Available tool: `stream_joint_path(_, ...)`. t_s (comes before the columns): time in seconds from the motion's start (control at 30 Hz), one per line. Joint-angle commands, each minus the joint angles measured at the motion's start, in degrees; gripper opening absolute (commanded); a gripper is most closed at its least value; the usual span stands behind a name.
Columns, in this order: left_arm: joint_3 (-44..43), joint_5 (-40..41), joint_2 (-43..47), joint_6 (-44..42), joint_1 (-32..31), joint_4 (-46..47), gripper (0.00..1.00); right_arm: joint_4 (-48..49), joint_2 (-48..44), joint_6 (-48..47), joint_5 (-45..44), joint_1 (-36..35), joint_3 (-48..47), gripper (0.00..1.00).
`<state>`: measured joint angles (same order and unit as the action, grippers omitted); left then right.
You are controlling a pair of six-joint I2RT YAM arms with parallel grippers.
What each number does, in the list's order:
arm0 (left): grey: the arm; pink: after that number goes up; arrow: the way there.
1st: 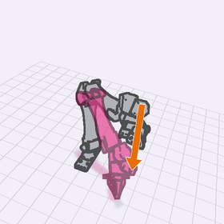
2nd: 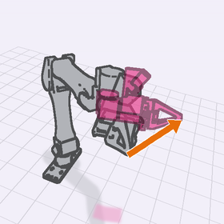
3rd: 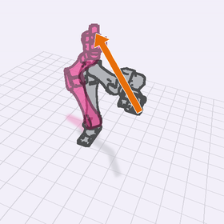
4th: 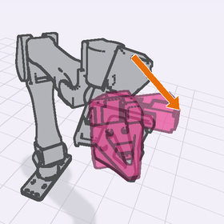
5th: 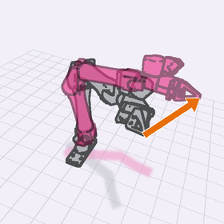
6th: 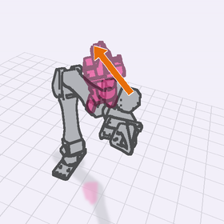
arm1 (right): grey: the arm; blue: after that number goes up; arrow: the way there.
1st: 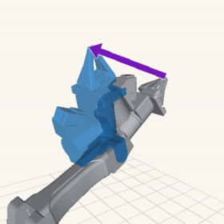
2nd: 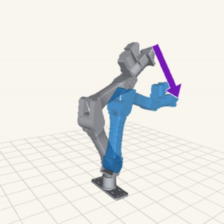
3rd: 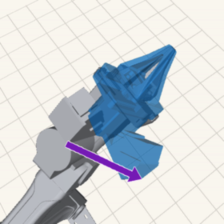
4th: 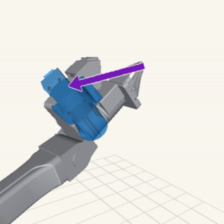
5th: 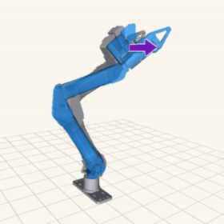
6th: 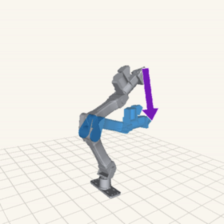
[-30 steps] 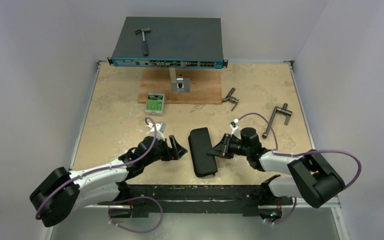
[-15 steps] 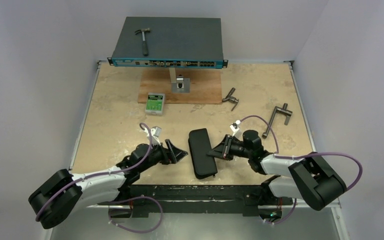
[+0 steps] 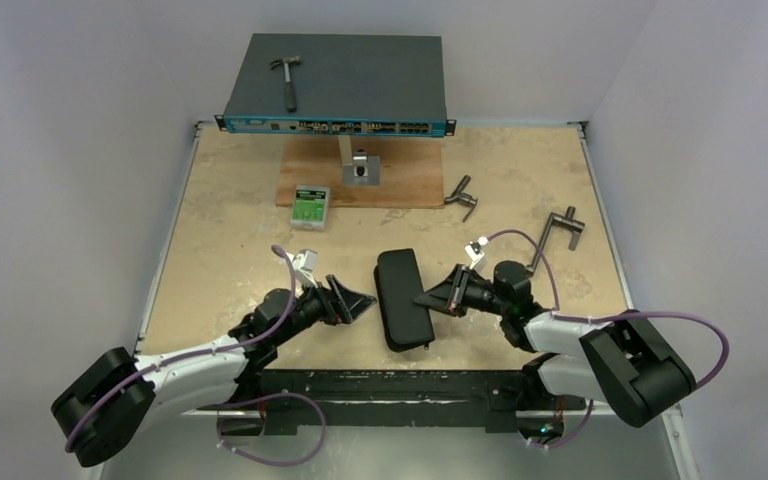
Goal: Sort the hair-cutting tools
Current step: Pick up the hairdressing tool bag at the center of the board.
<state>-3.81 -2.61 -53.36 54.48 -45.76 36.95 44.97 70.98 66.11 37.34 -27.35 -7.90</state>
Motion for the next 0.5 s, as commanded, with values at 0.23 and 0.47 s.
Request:
stream_joint_path(0.23, 1.0, -1.7, 6.4, -0.2, 0.4, 4.7, 0.81, 15.0, -1.4, 7.4, 4.4, 1.1, 0.5, 0.00)
stream_joint_path(0.47, -2.2, -6.8, 2.6, -0.9, 0.3, 7.9, 0.83, 19.2, -0.9, 10.1, 5.6, 1.1, 0.0, 0.00)
